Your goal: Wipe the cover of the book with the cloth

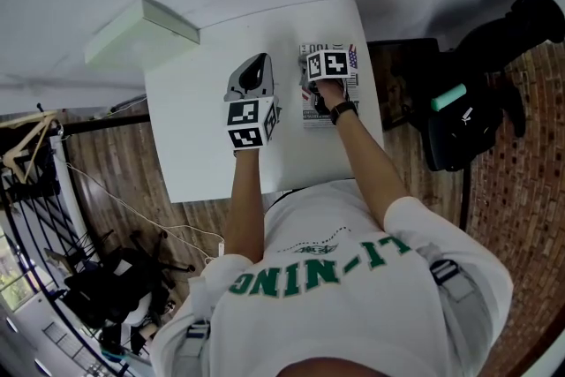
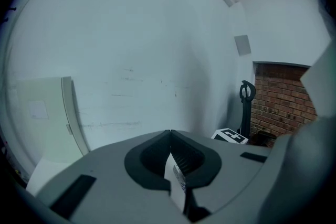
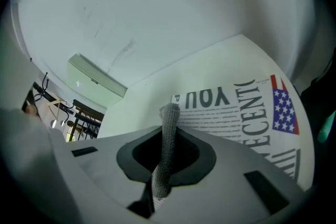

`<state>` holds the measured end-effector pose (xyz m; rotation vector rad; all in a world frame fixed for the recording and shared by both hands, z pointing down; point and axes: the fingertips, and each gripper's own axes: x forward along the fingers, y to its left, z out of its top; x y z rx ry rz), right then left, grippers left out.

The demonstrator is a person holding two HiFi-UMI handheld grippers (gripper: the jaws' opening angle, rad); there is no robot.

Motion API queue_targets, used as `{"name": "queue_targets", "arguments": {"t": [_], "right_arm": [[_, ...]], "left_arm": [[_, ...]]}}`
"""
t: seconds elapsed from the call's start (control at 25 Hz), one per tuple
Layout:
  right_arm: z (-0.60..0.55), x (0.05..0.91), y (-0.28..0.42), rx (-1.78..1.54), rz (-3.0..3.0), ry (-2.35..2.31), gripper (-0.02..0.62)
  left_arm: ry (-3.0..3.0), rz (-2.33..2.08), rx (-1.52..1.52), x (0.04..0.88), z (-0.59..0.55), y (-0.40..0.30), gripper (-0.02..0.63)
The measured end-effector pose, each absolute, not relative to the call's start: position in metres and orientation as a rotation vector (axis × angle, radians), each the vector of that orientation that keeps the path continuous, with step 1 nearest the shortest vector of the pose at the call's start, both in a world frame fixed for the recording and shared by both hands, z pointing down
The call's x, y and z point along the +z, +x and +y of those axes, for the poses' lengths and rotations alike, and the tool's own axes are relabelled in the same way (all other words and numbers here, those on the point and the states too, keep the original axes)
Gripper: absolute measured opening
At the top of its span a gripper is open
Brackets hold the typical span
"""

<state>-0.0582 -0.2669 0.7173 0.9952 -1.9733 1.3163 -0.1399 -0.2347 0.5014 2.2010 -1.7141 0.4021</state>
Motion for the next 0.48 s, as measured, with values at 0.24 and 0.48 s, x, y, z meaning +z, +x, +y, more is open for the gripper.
{"name": "queue_targets", "arguments": {"t": [0.24,0.48], "right_arm": [[-0.274,0.717,0.007,1.332,-1.932,1.125,0.031],[-0.277,0.716,0.085,1.337,-1.847,1.283,0.032]], "left_arm": [[2.257,-1.665,0.403,0.498,-0.242,-0.120,0.014],[2.287,-1.615,0.403,0.502,-0.243,-0.105,0.014]]}}
